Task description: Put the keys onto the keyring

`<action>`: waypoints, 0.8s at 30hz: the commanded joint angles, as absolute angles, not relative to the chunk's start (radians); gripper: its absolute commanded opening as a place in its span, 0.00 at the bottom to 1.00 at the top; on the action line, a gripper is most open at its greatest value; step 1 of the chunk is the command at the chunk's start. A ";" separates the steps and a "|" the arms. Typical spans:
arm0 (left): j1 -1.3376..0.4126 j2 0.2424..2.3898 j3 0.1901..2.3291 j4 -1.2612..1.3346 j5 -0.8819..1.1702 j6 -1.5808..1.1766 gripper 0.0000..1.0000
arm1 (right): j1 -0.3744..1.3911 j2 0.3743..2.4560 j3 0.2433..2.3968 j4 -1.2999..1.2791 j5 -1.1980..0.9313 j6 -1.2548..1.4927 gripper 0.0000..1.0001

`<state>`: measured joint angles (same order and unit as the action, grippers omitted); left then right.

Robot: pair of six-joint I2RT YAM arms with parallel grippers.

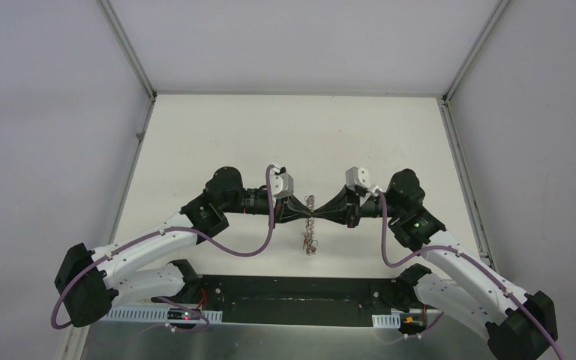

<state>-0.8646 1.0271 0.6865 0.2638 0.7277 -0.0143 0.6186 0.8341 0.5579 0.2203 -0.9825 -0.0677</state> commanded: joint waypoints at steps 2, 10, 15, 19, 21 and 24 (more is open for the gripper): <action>-0.876 1.008 0.706 0.275 0.704 0.019 0.00 | 0.617 0.802 0.561 0.303 -0.981 -0.057 0.00; -0.876 0.962 0.807 0.017 0.585 0.048 0.00 | 0.617 0.789 0.558 0.303 -0.954 -0.058 0.15; -0.877 0.968 0.912 -0.189 0.550 0.072 0.00 | 0.616 0.783 0.565 0.302 -0.955 -0.057 0.39; -0.878 0.976 0.982 -0.316 0.549 0.099 0.00 | 0.617 0.796 0.593 0.298 -0.997 -0.057 0.52; -0.879 0.986 1.022 -0.388 0.539 0.111 0.00 | 0.617 0.809 0.612 0.294 -1.006 -0.050 0.55; -0.883 1.007 1.097 -0.501 0.500 0.122 0.00 | 0.622 0.827 0.632 0.298 -1.000 -0.039 0.56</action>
<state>-0.8764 0.9970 0.9787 -0.3645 0.5476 0.0856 0.6186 0.8108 0.5632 0.2504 -0.9783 -0.0566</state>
